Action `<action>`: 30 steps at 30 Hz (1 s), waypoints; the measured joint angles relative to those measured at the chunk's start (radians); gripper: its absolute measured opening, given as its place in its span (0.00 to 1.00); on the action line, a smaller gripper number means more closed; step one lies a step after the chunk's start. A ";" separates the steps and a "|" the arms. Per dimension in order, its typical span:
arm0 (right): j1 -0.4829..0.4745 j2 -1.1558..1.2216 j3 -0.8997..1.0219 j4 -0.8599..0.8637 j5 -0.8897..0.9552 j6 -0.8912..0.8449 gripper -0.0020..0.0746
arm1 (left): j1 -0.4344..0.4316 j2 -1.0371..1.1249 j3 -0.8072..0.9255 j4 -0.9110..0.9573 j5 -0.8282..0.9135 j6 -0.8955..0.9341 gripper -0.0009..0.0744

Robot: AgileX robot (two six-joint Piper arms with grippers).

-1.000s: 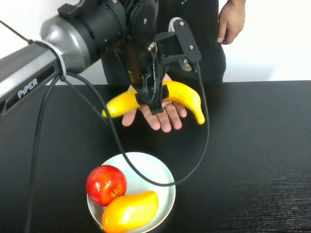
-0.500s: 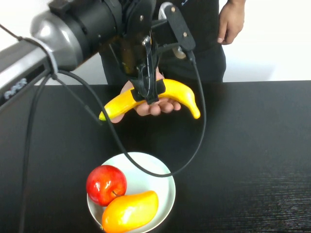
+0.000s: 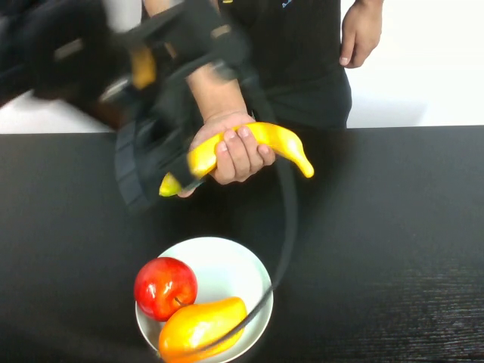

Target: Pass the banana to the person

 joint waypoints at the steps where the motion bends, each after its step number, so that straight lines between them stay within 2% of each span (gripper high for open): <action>1: 0.000 0.000 0.000 0.000 0.000 0.000 0.02 | 0.008 -0.049 0.056 0.000 -0.005 -0.020 0.11; 5: 0.000 0.000 0.000 0.000 0.000 0.000 0.02 | 0.035 -0.223 0.279 0.004 -0.048 -0.099 0.03; 10: 0.000 0.000 0.000 0.000 0.000 0.000 0.02 | 0.039 -0.435 0.506 0.007 -0.151 -0.211 0.01; 14: 0.000 0.000 0.000 0.000 0.000 0.000 0.02 | 0.039 -0.595 0.666 0.000 -0.258 -0.373 0.01; 17: 0.000 0.000 0.000 0.000 0.000 0.000 0.02 | 0.039 -0.685 0.742 0.000 -0.297 -0.478 0.01; 25: 0.000 0.000 0.000 0.000 0.000 0.000 0.02 | 0.039 -0.786 0.796 0.002 -0.302 -0.523 0.01; 30: 0.000 0.000 0.000 0.000 0.000 0.000 0.02 | 0.046 -0.831 0.905 0.036 -0.527 -0.552 0.01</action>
